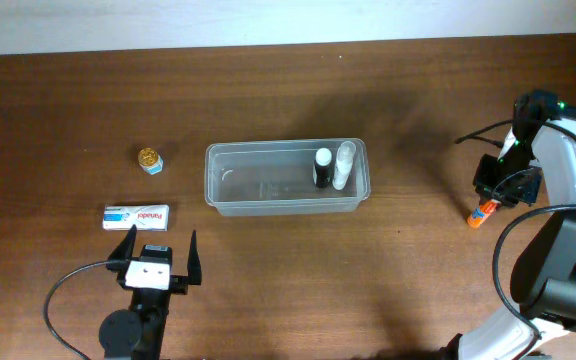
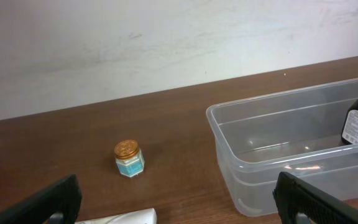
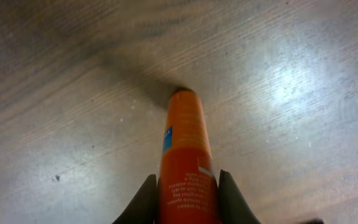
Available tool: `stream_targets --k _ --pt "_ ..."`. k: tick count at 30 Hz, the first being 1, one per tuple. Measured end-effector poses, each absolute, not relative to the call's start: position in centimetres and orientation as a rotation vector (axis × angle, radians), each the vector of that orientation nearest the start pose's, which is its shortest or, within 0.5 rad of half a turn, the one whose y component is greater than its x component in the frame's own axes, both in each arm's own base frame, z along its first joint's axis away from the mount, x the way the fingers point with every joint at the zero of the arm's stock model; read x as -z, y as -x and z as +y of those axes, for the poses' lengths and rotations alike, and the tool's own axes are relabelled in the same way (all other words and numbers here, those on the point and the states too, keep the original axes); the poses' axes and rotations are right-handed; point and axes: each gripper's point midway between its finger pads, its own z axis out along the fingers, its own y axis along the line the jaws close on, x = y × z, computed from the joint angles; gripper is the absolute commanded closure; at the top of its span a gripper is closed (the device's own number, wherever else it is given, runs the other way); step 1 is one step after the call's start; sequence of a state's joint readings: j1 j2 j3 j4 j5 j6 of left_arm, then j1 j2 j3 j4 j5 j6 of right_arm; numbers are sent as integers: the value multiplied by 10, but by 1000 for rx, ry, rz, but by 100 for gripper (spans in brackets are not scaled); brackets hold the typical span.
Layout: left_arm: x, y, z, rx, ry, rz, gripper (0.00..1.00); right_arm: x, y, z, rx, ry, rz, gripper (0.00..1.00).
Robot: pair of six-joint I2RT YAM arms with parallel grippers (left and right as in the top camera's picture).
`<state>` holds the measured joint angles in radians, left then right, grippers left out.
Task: Pack container
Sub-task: 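Carry the orange tube over the container and lower it inside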
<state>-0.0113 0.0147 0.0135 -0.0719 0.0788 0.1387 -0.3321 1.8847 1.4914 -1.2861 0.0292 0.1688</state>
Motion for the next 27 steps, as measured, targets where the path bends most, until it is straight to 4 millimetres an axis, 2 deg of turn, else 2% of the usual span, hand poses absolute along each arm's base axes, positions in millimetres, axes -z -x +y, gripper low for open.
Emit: stream_targets --k 4,7,10,14,17,20,23,27 --pt "-159 -246 -16 -33 -183 1633 1 -93 -299 -108 29 -807 3183 85" --pt "-159 -246 -16 -32 -183 1633 1 -112 -305 -104 27 -780 3177 85" --pt "-159 -246 -16 -33 -183 1634 1 -138 -318 -89 2 -695 3158 84" --pt "-159 -246 -16 -33 -183 1634 1 -175 -335 -49 -52 -500 3113 83" --pt "-159 -246 -16 -33 -183 1634 0 -203 -347 -8 -102 -314 3056 80" --pt "-159 -246 -16 -33 -183 1634 1 -224 -354 43 -159 -111 3002 79" --pt "-159 -246 -16 -33 -183 1633 1 -228 -351 79 -192 13 2987 79" --pt "-159 -246 -16 -33 -183 1634 1 -229 -352 110 -224 91 2958 80"
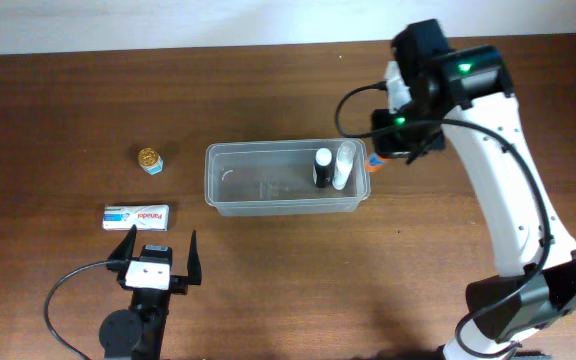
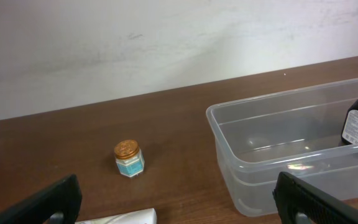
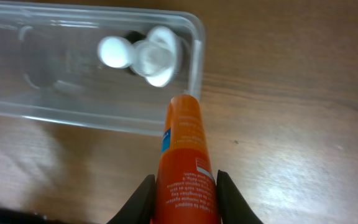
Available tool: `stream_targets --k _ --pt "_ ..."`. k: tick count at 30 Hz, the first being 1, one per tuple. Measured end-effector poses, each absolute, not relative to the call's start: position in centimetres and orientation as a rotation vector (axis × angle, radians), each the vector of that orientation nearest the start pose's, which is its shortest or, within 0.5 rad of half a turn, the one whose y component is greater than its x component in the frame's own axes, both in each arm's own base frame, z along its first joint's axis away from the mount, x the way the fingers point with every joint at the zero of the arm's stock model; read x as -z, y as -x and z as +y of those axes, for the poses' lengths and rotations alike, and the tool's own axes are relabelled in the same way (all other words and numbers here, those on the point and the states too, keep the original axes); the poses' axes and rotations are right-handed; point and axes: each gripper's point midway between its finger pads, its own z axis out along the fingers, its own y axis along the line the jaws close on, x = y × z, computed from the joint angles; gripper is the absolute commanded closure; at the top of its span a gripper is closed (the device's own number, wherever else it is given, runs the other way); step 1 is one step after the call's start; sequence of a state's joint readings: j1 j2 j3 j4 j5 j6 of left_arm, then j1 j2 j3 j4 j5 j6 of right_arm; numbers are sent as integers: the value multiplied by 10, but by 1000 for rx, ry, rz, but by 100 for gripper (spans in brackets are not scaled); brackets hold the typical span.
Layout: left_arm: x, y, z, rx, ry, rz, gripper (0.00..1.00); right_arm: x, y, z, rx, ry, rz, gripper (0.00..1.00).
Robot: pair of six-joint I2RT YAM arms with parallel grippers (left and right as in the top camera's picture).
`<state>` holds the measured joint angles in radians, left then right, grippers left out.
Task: Pack container
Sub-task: 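Carry the orange tube over the container and lower it inside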
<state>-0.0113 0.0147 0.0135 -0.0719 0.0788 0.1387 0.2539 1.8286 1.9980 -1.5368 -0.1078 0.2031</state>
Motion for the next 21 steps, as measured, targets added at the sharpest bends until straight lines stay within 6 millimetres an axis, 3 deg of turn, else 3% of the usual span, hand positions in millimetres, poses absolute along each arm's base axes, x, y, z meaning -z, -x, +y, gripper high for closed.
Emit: stream_targets --k 11,21 --pt "-159 -246 -16 -33 -183 1633 1 -227 -347 150 -234 144 2938 80" --pt "-159 -246 -16 -33 -183 1634 1 -184 -353 157 -142 134 3020 80"
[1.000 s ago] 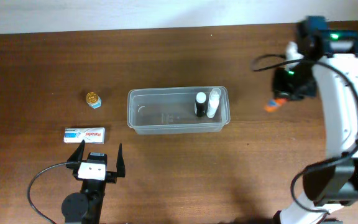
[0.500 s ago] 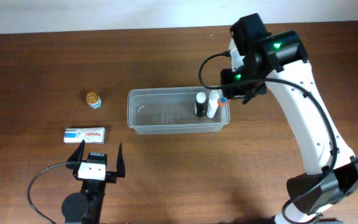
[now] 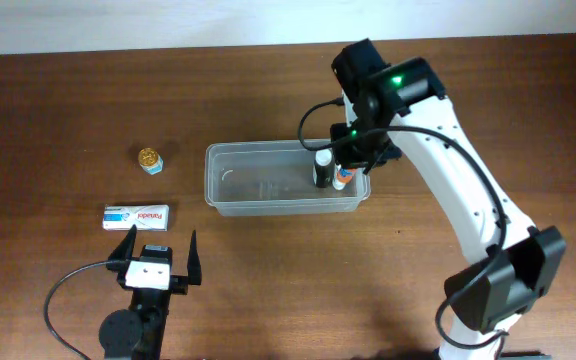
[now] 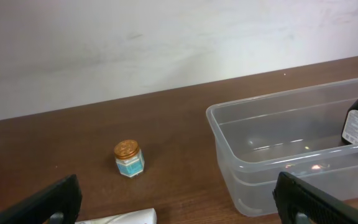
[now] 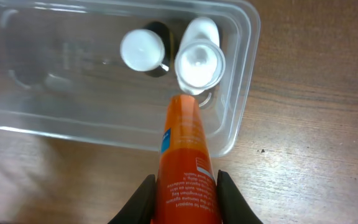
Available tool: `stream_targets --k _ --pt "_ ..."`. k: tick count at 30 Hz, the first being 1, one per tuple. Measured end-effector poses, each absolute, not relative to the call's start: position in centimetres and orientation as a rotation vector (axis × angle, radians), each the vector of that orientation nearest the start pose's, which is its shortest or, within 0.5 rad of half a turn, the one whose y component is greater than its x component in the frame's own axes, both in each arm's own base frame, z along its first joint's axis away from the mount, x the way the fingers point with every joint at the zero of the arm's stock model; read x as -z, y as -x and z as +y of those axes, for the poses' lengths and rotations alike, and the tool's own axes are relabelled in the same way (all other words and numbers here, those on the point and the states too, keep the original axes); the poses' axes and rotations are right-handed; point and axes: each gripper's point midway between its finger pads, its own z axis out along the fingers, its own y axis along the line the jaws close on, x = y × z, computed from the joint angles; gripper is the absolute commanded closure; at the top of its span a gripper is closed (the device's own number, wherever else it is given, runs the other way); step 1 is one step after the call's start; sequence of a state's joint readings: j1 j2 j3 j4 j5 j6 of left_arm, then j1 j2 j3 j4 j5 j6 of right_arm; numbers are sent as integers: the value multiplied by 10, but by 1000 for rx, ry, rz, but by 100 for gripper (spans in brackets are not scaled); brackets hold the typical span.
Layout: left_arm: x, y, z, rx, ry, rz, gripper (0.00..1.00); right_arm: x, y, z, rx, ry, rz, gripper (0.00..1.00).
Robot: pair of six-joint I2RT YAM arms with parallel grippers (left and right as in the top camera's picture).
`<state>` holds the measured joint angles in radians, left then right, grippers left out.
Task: Pack container
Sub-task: 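Carry the orange tube over the container and lower it inside, then hold the orange tube in the container and release it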
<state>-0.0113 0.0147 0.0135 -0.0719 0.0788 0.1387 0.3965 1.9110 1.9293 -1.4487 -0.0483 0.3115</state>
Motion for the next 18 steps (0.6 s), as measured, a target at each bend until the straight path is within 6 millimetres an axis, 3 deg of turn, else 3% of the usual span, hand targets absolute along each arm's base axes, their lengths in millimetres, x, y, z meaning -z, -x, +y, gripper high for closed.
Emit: stream_targets --k 18 --pt "-159 -246 -16 -33 -183 1633 1 -117 -357 157 -119 129 3046 80"
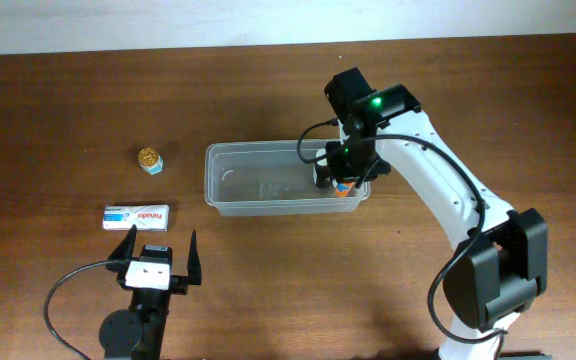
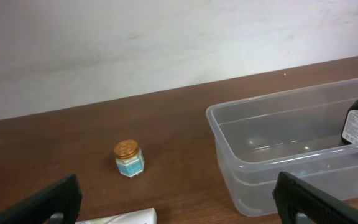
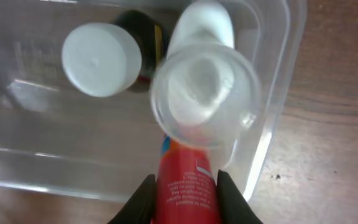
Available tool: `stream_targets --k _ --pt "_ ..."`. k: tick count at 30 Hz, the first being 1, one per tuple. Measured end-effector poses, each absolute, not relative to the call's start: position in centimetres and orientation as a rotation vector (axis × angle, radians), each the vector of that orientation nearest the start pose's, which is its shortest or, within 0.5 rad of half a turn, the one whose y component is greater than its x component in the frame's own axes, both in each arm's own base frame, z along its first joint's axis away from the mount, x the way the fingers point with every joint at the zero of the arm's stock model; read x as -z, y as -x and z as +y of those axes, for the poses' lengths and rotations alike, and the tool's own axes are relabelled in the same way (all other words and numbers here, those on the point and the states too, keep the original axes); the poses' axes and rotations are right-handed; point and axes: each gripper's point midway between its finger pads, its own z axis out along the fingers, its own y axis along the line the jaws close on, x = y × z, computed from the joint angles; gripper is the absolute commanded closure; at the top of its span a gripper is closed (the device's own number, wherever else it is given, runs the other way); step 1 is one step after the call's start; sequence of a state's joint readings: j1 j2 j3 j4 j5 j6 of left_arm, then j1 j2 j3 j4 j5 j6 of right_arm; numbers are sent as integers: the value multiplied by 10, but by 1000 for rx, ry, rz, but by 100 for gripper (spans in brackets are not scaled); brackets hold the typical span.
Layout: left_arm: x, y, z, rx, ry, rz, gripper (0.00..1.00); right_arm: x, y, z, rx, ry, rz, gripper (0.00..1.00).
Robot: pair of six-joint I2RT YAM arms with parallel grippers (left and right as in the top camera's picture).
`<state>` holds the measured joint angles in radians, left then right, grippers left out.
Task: Pack container
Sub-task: 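Hold the orange tube in the container and release it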
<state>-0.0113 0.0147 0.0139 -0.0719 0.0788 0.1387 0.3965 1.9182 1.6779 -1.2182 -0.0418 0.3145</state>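
Note:
A clear plastic container stands mid-table. At its right end are a dark bottle with a white cap and a clear-capped white bottle. My right gripper is shut on an orange tube, low inside the container's right end, its tip hidden under the clear cap. In the overhead view the tube shows just below the arm. My left gripper rests open near the front edge, with a white Panadol box just ahead and a gold-lidded jar farther off.
The right arm reaches across from the right side of the table over the container's right end. A pale wall runs behind the far table edge. Brown wooden tabletop surrounds the container.
My right gripper has come lower into the container's right end with the orange tube, whose tip is now beneath the clear-capped bottle's top. The left arm has not moved.
My right gripper was shut on the orange tube lying on the table at the far right. Then it held the tube beside the container's right wall, then over the two bottles, and now low inside the right end. The left gripper stayed open and still.

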Motion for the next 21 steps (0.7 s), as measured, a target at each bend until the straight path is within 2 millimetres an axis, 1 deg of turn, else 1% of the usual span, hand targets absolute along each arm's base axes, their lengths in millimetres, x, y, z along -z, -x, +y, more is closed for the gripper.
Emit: stream_targets --k 7,21 --pt "-159 -246 -16 -33 -183 1634 0 -102 -357 156 -113 127 3042 80" --pt "-159 -246 -16 -33 -183 1634 1 -101 -361 153 -79 126 3024 78"
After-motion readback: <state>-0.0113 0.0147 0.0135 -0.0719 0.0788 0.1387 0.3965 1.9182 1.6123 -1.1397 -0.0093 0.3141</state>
